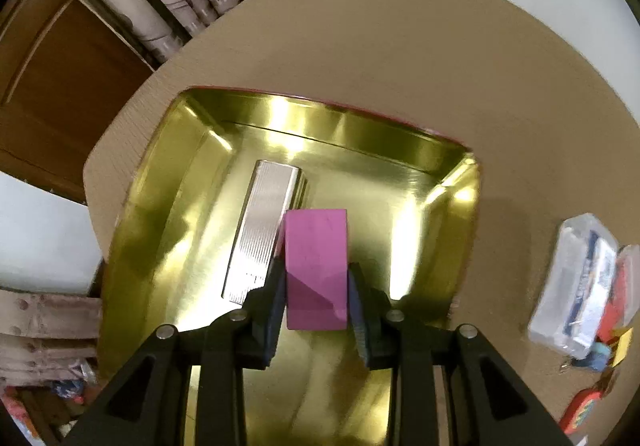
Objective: Organize rigid objects
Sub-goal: 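Carry the pink block into the tin beside the silver bar and release, then grasp the white zigzag cube with the left gripper, then carry the white cube into the tin beside the pink block and release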
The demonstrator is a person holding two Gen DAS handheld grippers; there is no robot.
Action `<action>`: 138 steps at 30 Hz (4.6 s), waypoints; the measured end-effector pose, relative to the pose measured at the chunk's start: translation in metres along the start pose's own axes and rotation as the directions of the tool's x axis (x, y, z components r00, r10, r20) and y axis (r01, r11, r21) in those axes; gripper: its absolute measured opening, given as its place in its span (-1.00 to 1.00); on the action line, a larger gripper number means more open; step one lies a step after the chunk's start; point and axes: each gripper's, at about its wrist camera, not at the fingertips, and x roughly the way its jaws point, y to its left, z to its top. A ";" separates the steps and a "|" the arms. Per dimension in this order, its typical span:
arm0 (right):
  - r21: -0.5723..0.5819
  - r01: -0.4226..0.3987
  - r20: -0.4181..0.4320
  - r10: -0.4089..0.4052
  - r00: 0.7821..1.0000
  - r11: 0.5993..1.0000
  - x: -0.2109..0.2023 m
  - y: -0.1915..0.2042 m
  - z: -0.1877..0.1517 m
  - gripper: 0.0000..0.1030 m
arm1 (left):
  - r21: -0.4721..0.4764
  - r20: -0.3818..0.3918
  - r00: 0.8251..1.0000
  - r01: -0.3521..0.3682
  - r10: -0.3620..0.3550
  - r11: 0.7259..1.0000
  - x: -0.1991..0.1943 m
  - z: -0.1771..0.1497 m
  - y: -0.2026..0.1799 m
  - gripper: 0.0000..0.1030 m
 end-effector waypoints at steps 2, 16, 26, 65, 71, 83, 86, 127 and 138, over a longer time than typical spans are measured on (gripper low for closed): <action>0.012 -0.019 0.013 0.019 1.000 1.000 -0.007 0.001 0.002 -0.42 | -0.001 -0.010 1.000 -0.004 0.004 1.000 0.002 0.000 0.000 0.56; -0.017 -0.139 0.228 0.139 0.964 0.990 -0.048 0.001 -0.016 -0.35 | 0.043 -0.027 0.999 -0.031 0.032 0.999 0.010 -0.009 -0.013 0.56; 0.164 -0.046 0.456 -0.034 0.889 0.985 -0.143 -0.162 -0.186 -0.12 | 0.218 -0.023 0.999 -0.032 0.038 0.975 0.011 -0.027 -0.057 0.57; 0.460 0.098 0.477 -0.338 0.811 0.883 -0.152 -0.378 -0.364 0.40 | 0.523 -0.288 0.953 0.241 -0.097 0.817 0.167 0.010 -0.372 -0.12; 0.462 0.106 0.474 -0.345 0.810 0.881 -0.155 -0.379 -0.367 0.40 | 0.528 -0.246 0.959 0.256 -0.142 0.810 0.160 0.001 -0.371 -0.50; 0.331 0.082 0.513 -0.252 0.820 0.940 -0.158 -0.332 -0.346 0.39 | 0.334 -0.132 0.972 0.228 -0.194 0.915 0.070 0.031 -0.257 -0.49; 0.239 0.051 0.528 -0.174 0.832 0.970 -0.156 -0.293 -0.322 0.39 | 0.297 -0.129 0.973 0.221 -0.190 0.929 0.058 0.038 -0.231 -0.49; 0.244 0.216 0.339 -0.292 0.894 0.945 -0.075 -0.220 -0.211 0.39 | 0.157 -0.128 0.991 -0.009 0.029 0.988 0.163 0.171 -0.069 -0.49; 0.263 0.158 0.364 -0.250 0.897 0.952 -0.083 -0.226 -0.224 0.39 | 0.176 -0.154 0.984 -0.066 0.094 0.982 0.190 0.173 -0.058 -0.33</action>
